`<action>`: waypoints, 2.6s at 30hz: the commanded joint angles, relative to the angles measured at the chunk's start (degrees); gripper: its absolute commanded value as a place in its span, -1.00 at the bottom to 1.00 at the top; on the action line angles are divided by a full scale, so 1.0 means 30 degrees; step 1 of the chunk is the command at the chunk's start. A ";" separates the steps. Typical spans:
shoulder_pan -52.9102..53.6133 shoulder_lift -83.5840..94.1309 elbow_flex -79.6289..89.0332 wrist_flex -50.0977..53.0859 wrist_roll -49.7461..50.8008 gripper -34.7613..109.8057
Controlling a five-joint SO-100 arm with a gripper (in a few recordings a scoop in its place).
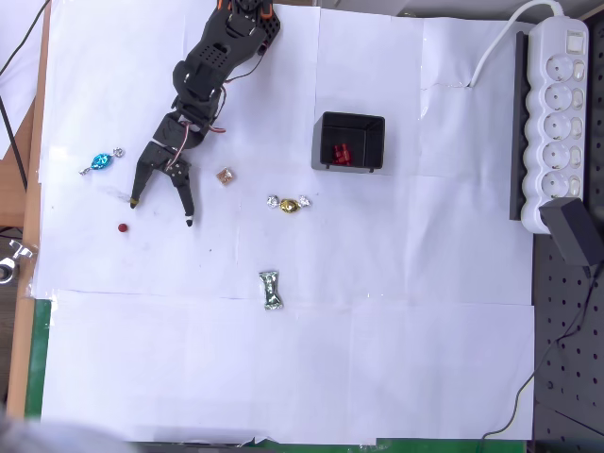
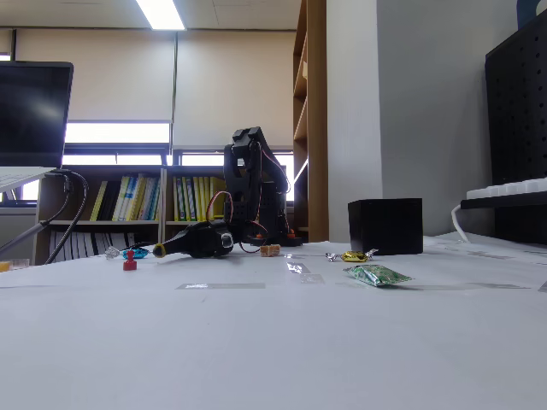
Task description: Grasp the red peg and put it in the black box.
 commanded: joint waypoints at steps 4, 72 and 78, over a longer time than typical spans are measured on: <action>0.0176 0.0234 0.0732 -0.0029 -0.0410 0.17; 0.1553 -0.3369 0.3545 0.9492 0.1582 0.16; 0.1611 -0.3193 0.3691 0.9404 0.1641 0.16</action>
